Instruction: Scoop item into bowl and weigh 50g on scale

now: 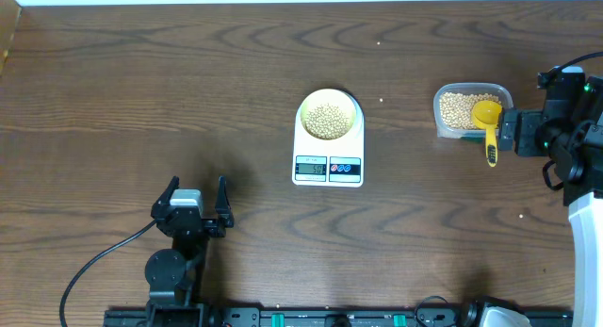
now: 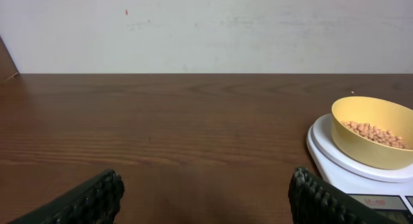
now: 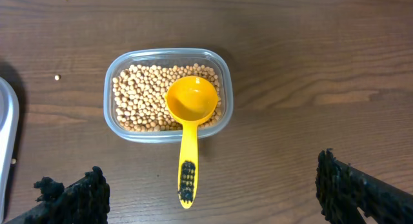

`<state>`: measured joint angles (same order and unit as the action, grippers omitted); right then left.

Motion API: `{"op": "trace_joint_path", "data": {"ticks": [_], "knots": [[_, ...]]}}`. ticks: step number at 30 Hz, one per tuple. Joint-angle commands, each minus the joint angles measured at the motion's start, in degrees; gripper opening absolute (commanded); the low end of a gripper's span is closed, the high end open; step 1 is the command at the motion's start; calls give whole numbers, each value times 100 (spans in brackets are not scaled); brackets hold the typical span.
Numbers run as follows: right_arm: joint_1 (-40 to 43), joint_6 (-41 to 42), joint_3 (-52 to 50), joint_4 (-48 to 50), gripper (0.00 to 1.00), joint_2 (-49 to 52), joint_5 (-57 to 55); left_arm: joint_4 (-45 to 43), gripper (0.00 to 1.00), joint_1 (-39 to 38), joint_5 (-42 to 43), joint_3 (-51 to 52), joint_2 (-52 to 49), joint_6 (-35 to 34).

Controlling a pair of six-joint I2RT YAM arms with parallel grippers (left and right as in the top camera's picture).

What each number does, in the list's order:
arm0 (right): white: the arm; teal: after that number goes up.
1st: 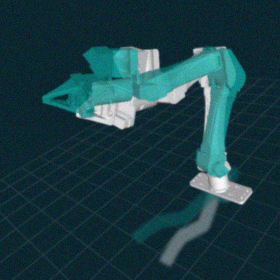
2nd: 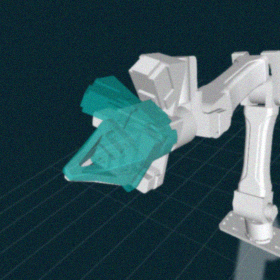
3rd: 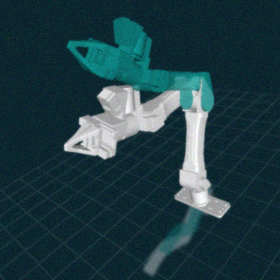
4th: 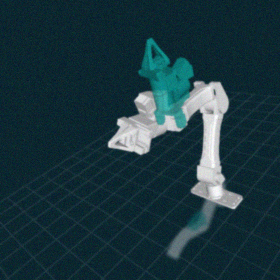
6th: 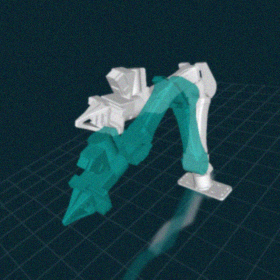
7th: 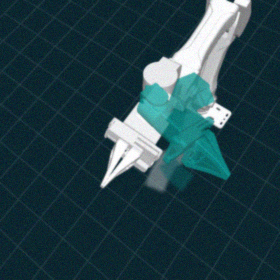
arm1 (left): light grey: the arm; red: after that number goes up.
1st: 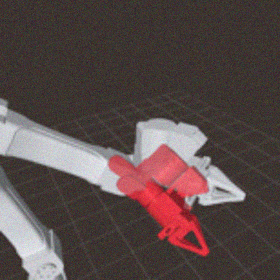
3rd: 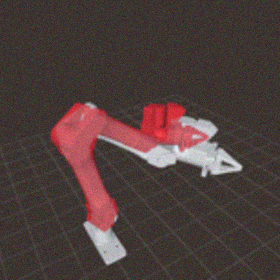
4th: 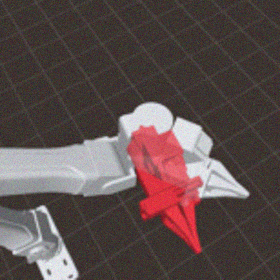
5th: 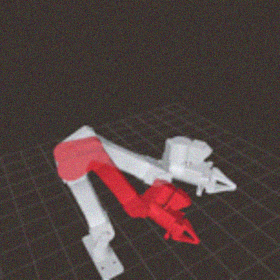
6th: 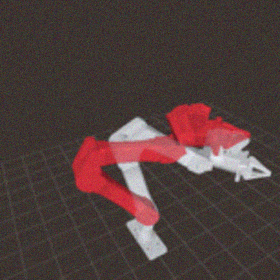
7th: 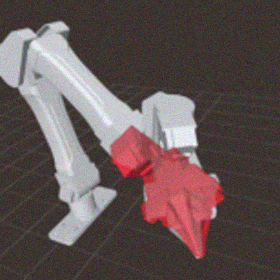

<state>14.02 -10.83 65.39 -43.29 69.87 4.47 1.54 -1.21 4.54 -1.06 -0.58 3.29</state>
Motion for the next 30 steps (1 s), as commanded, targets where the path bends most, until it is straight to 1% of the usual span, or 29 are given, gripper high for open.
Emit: {"op": "trace_joint_path", "data": {"ticks": [1, 7, 12, 15, 17, 21, 23, 24, 27, 29, 30], "knots": [[11, -39, 7, -15, 99, -229, 20, 225, 84, 28, 55, 83, 35, 96], [-361, -39, 7, -452, 99, -1097, -66, 225, 84, 28, 55, 83, 35, 96], [-986, -37, -11, -365, 99, -1777, -568, 225, 84, 28, 55, 83, 35, 96], [-1237, -31, -155, -127, 99, -2146, -629, 225, 83, 28, 55, 83, 35, 96], [-1285, 127, -402, 166, 99, -2398, -632, 225, 84, 28, 55, 83, 35, 96], [-1287, 415, -1241, 1012, 99, -2881, -601, 225, 84, 28, 55, 83, 35, 96], [-1290, 555, -1790, 1620, 99, -3143, -575, 225, 84, 28, 55, 83, 35, 96], [-1290, 684, -2243, 2199, 99, -3353, -540, 225, 84, 28, 55, 83, 35, 96], [-1300, 918, -2973, 3270, 99, -3679, -535, 225, 84, 28, 55, 83, 35, 96], [-1300, 1071, -3416, 3891, 99, -3875, -535, 225, 84, 28, 55, 83, 35, 96], [-1300, 1115, -3521, 4035, 99, -3921, -535, 225, 84, 28, 55, 83, 35, 96]]}}
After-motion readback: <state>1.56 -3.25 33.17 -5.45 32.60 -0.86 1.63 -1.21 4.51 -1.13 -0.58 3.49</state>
